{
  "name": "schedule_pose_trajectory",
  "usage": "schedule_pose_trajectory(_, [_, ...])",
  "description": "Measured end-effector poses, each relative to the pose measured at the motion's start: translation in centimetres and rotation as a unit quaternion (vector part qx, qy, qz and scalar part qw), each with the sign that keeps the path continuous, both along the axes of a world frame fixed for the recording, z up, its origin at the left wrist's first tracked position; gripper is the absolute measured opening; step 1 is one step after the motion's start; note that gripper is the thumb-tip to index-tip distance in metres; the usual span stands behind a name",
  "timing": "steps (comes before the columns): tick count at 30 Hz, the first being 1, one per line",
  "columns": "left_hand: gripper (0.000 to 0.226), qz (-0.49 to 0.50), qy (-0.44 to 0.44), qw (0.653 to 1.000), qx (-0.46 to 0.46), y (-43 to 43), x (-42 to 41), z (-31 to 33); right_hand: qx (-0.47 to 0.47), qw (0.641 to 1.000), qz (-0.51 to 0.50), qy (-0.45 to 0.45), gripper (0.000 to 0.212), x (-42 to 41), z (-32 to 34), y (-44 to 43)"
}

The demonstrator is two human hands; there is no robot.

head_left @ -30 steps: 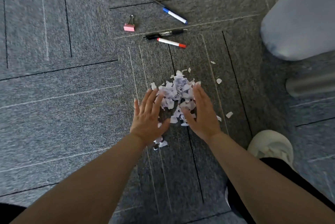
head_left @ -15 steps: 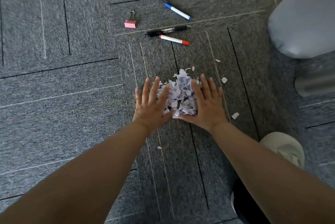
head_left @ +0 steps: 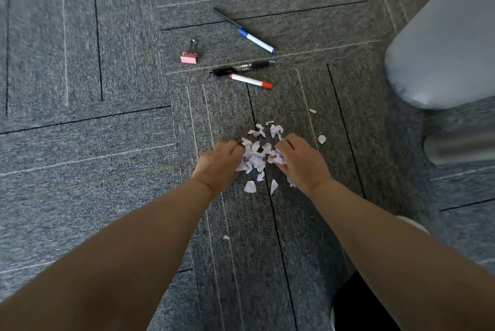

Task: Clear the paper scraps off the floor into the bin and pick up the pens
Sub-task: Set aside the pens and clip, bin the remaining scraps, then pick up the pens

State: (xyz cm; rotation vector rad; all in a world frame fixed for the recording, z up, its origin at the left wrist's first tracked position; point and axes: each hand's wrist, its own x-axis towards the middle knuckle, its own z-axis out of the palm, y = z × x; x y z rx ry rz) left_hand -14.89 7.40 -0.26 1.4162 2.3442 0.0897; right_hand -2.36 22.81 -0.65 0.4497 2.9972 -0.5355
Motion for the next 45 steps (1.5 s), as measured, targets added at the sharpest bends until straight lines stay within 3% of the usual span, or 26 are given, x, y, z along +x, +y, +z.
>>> schedule_pose_trajectory(3, [0.029,0.012,-0.014,1.000,0.006,1.7,-0.9,1.8,-0.026,0.998,-0.045,0.021,0.025,-0.5,1.8,1.4])
schedule_pose_trajectory(10, [0.030,0.007,-0.028,0.996,0.082,7.9,-3.0,10.8,-0.042,0.993,-0.104,0.027,0.023,-1.2,11.5,6.4])
schedule_pose_trajectory(14, [0.032,0.009,-0.071,0.985,0.154,12.9,-4.0,16.9,-0.028,0.980,-0.166,0.106,0.026,-1.1,18.4,10.5])
schedule_pose_trajectory(17, [0.051,-0.014,-0.086,0.979,0.185,17.3,-4.2,20.9,0.000,0.970,-0.187,0.153,0.026,-0.2,23.1,13.5])
schedule_pose_trajectory(22, [0.043,-0.035,-0.072,0.970,0.230,25.0,-2.3,25.5,0.051,0.934,-0.266,0.234,0.027,3.3,28.6,20.6])
schedule_pose_trajectory(26, [0.055,-0.079,-0.075,0.966,0.236,30.1,-0.3,26.6,0.047,0.908,-0.358,0.214,0.026,4.3,29.6,26.3])
schedule_pose_trajectory(31, [0.029,-0.113,-0.001,0.962,0.248,35.5,1.8,27.2,0.065,0.900,-0.432,0.000,0.060,5.2,27.7,28.8])
schedule_pose_trajectory(34, [0.029,-0.132,0.031,0.958,0.255,37.9,3.0,27.6,0.102,0.898,-0.425,0.050,0.048,6.8,27.5,28.7])
schedule_pose_trajectory(39, [0.042,-0.147,-0.016,0.947,0.287,41.2,5.4,27.3,0.133,0.891,-0.393,0.185,0.031,9.2,27.1,27.8])
schedule_pose_trajectory(43, [0.078,-0.183,0.034,0.971,0.153,41.7,5.8,25.2,0.129,0.898,-0.357,0.222,0.028,10.2,27.0,26.8])
schedule_pose_trajectory(45, [0.081,-0.165,0.034,0.972,0.166,40.7,5.2,24.5,0.131,0.904,-0.341,0.221,0.028,10.4,26.5,26.3])
